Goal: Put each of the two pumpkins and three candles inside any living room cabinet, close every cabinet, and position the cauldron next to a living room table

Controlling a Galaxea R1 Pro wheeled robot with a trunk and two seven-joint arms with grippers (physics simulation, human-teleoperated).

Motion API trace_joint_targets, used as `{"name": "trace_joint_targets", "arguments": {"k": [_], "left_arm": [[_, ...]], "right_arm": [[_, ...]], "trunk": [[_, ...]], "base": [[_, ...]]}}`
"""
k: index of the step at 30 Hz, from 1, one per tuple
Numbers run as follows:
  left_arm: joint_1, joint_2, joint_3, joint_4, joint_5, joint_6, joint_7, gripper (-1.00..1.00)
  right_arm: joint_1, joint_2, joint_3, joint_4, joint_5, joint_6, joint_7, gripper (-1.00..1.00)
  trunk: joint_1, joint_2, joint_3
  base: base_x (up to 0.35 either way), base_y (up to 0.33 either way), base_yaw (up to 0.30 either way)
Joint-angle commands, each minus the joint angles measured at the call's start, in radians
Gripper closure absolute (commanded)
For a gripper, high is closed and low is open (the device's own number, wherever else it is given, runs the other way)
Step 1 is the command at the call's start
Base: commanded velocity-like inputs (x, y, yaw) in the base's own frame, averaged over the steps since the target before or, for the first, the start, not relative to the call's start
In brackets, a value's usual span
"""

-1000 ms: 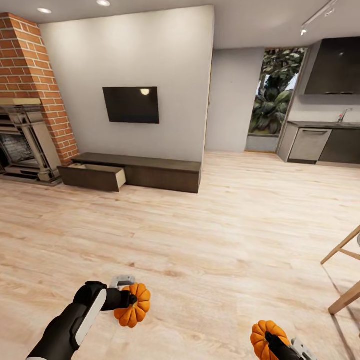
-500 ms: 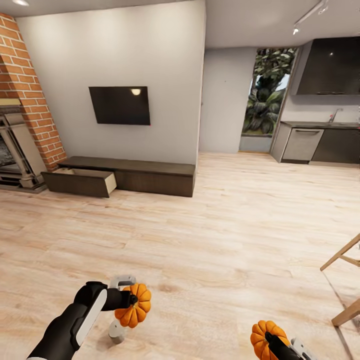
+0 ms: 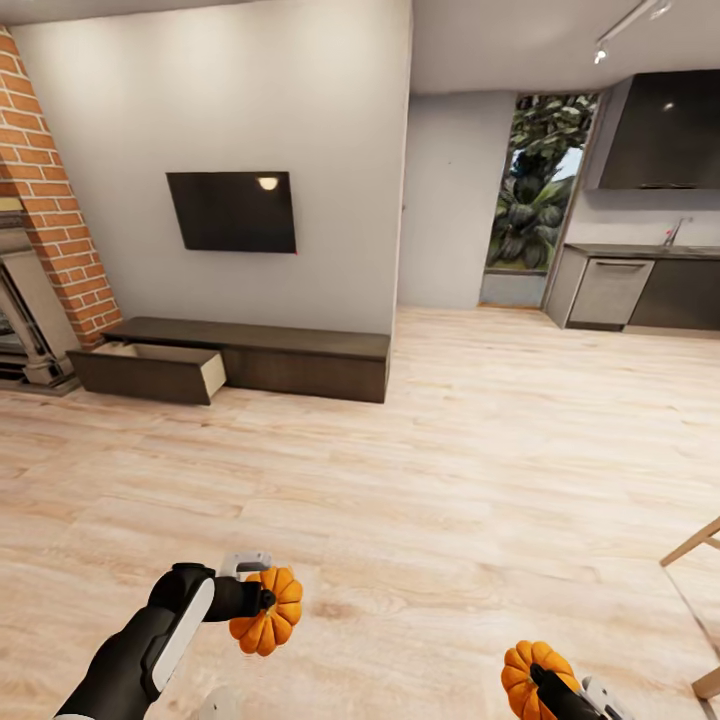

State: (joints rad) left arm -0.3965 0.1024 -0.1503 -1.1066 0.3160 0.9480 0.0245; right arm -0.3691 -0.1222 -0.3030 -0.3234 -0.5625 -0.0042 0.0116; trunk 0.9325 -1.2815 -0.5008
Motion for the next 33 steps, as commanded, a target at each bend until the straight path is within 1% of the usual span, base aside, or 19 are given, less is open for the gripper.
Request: {"name": "trace_joint_targets", "arguments": {"k": [1,7,33], "left_arm": [[-0.001,0.001,-0.003,-0.001,0.006,0.003,0.003,1.0],[-0.001,0.002,-0.002,-0.001,0.006,0.003,0.002,1.0],[-0.001,0.002,-0.005,-0.002,0.005,0.003,0.002,1.0]], "right_arm": [[-0.001,0.0,-0.001,-0.001,-0.01,0.0,-0.001,1.0],[-0.001,0.001,-0.001,0.0,-0.01,-0.001,-0.001,1.0],[-0.001,0.001,0.002,-0.001,-0.01,-0.002,-0.001,1.0]], "trunk": [[0.001,-0.001,-0.001],[0.001,-0.001,-0.001],[0.001,-0.001,-0.001]], "base": [[0.32,0.0,0.0],[0.319,-0.034,0.0],[0.3,-0.138,0.0]]}}
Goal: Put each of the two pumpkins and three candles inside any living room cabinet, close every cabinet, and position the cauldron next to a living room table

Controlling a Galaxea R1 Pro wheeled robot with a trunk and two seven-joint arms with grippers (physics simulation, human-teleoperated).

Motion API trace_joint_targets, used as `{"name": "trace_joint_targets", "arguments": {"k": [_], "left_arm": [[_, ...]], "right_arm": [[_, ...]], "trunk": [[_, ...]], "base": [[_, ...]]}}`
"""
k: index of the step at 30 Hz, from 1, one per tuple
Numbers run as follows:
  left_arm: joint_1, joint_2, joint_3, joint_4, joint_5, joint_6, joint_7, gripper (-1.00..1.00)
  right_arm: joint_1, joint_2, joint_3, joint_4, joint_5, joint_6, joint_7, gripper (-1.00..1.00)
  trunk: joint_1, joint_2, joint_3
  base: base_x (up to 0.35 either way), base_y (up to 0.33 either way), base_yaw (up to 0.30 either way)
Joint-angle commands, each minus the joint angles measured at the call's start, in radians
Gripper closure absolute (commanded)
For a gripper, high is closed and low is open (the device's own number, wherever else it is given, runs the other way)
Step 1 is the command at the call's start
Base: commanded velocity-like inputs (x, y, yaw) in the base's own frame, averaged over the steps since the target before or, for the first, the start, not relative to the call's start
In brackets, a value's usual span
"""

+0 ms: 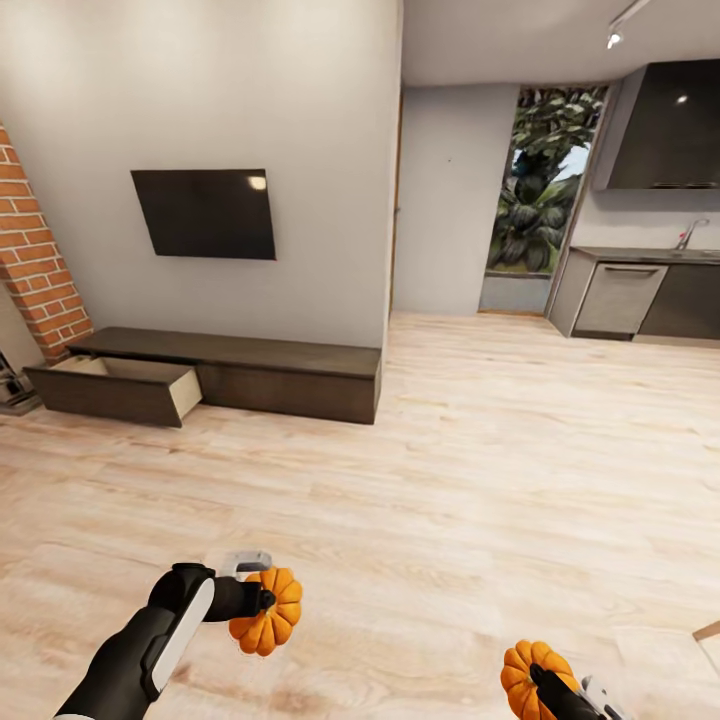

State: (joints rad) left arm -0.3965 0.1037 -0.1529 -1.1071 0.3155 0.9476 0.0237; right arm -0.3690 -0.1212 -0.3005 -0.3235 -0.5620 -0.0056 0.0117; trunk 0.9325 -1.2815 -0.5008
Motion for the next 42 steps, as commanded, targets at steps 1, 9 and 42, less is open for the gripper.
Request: {"name": "trace_joint_targets", "arguments": {"k": [1,9,42], "left_arm": [[-0.001,0.001,-0.002,-0.001,0.005,0.003,0.002,1.0],[-0.001,0.002,-0.002,-0.001,0.005,0.003,0.003,1.0],[-0.001,0.003,-0.001,0.0,0.005,0.003,0.004,1.0]], "right_arm": [[-0.001,0.0,0.0,-0.001,-0.01,-0.001,-0.001,1.0],[-0.001,0.0,-0.001,0.0,-0.01,-0.001,-0.001,1.0],[-0.001,0.0,0.004,-0.002,-0.002,-0.001,0.0,1.0]], "trunk": [[0.001,-0.001,-0.001],[0.001,-0.001,-0.001],[0.001,-0.001,-0.001]], "base": [[0.297,-0.156,0.0],[0.297,-0.156,0.006],[0.297,-0.152,0.158]]}}
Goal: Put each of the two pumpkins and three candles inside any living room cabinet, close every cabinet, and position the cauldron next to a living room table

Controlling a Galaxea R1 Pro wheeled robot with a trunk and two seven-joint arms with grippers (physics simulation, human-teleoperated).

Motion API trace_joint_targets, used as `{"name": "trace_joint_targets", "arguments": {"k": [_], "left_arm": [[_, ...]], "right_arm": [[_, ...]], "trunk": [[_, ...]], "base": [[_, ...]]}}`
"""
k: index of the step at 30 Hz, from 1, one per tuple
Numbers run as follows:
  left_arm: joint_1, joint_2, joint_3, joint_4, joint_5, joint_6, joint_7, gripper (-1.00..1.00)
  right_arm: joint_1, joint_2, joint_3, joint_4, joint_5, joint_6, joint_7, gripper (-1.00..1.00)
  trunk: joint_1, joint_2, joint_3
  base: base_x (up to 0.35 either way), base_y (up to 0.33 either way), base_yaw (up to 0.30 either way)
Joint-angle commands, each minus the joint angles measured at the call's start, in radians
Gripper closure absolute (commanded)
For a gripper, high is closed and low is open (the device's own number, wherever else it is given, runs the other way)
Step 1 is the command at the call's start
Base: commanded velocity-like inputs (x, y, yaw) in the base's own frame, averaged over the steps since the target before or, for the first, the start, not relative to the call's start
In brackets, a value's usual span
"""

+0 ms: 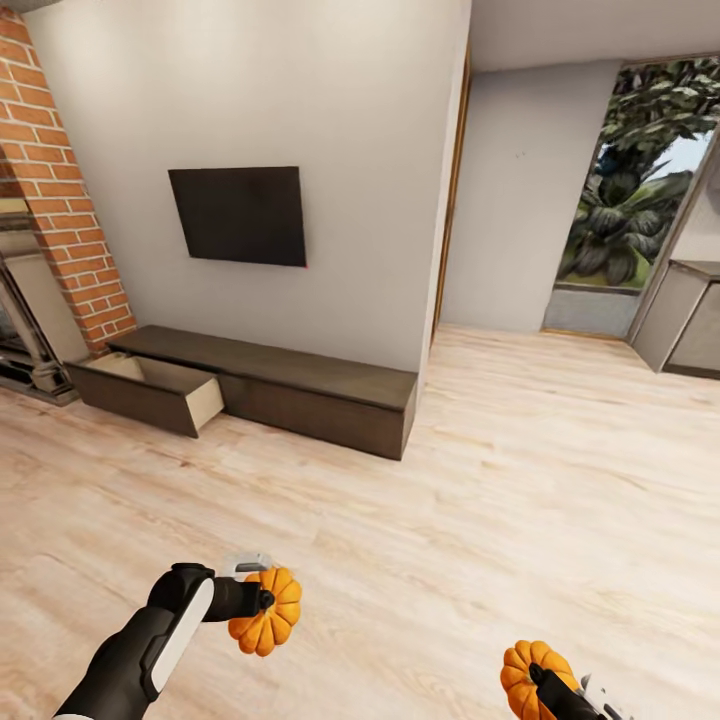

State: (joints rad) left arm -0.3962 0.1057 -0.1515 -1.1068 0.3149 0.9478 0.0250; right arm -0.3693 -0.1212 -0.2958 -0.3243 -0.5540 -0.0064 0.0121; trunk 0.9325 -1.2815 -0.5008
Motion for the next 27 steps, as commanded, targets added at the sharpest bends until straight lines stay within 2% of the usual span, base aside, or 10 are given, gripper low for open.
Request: {"name": "trace_joint_targets", "arguments": {"k": [1,20,27], "left_arm": [[-0.001,0.001,-0.002,-0.001,0.006,0.003,0.002,1.0],[-0.001,0.003,0.0,-0.001,0.006,0.003,0.002,1.0],[-0.001,0.002,0.0,-0.001,0.006,0.003,0.002,1.0]], "right_arm": [[0.0,0.0,0.0,-0.001,-0.009,-0.001,-0.001,1.0],[0.0,0.002,0.003,-0.001,-0.006,-0.001,0.0,1.0],[0.0,0.002,0.003,-0.001,-0.006,-0.001,0.0,1.0]], "trunk": [[0.0,-0.001,-0.001],[0.0,-0.001,-0.001],[0.0,-0.001,-0.001]], "base": [[0.297,-0.132,0.283],[0.306,0.005,0.29],[0.329,-0.071,0.291]]}}
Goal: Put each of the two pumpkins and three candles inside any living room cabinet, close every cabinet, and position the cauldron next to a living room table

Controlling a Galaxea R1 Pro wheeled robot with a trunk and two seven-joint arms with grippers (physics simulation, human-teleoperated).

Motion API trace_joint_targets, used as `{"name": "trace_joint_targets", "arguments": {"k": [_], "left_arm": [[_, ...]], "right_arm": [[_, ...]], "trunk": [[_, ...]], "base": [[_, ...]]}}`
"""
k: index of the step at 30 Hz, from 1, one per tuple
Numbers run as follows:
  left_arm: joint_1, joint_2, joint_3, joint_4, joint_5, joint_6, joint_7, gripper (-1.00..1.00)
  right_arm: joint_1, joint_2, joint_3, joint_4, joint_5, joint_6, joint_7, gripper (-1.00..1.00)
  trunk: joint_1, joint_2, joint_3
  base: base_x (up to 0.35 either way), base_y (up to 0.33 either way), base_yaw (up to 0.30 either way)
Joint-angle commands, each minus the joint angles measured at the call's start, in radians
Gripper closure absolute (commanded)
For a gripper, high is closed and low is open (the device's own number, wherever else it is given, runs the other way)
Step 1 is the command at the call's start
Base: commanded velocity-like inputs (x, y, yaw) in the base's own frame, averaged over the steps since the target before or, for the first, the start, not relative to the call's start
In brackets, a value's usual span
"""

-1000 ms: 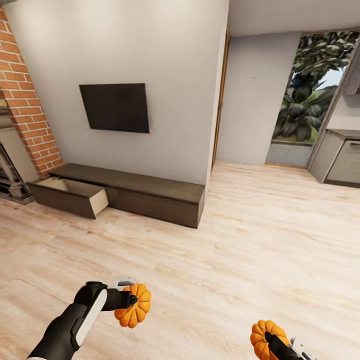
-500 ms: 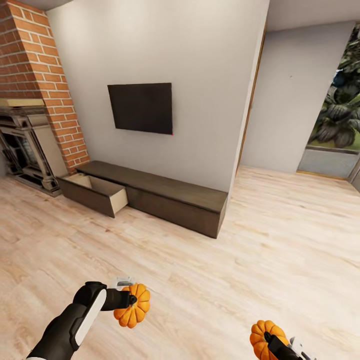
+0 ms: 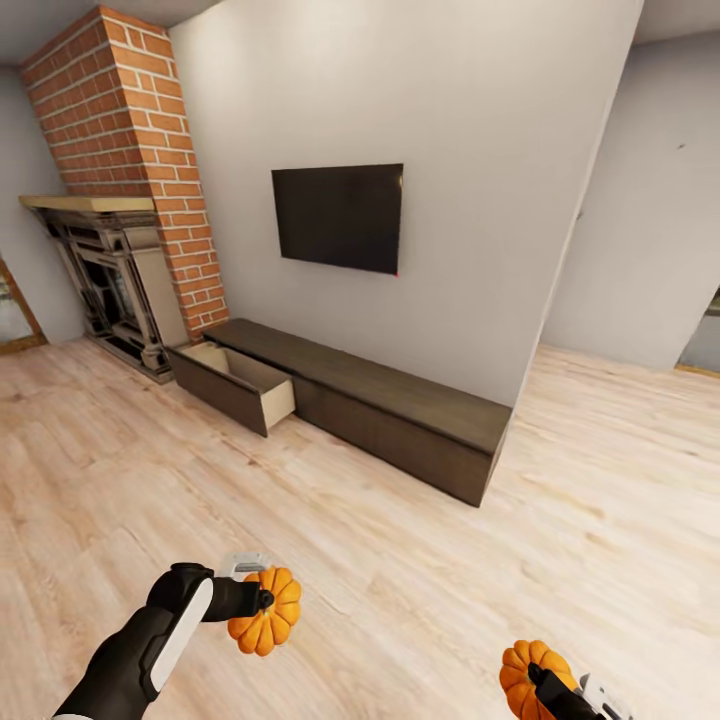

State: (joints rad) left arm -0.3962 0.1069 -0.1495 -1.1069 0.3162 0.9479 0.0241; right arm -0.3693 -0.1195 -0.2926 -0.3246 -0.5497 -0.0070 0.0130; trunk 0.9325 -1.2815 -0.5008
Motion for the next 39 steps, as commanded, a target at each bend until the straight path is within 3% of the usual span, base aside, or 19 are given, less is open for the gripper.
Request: {"name": "trace_joint_targets", "arguments": {"k": [1,39], "left_arm": [[-0.001,0.001,-0.002,-0.001,0.004,0.003,0.002,1.0],[-0.001,0.002,-0.002,-0.001,0.004,0.003,0.003,1.0]], "right_arm": [[0.0,0.0,0.0,-0.001,-0.01,-0.001,-0.001,1.0],[0.0,0.0,0.0,-0.002,-0.01,-0.001,-0.001,1.0]], "trunk": [[0.001,-0.001,-0.001],[0.001,-0.001,-0.001]], "base": [[0.329,-0.031,0.291],[0.33,0.021,0.291]]}}
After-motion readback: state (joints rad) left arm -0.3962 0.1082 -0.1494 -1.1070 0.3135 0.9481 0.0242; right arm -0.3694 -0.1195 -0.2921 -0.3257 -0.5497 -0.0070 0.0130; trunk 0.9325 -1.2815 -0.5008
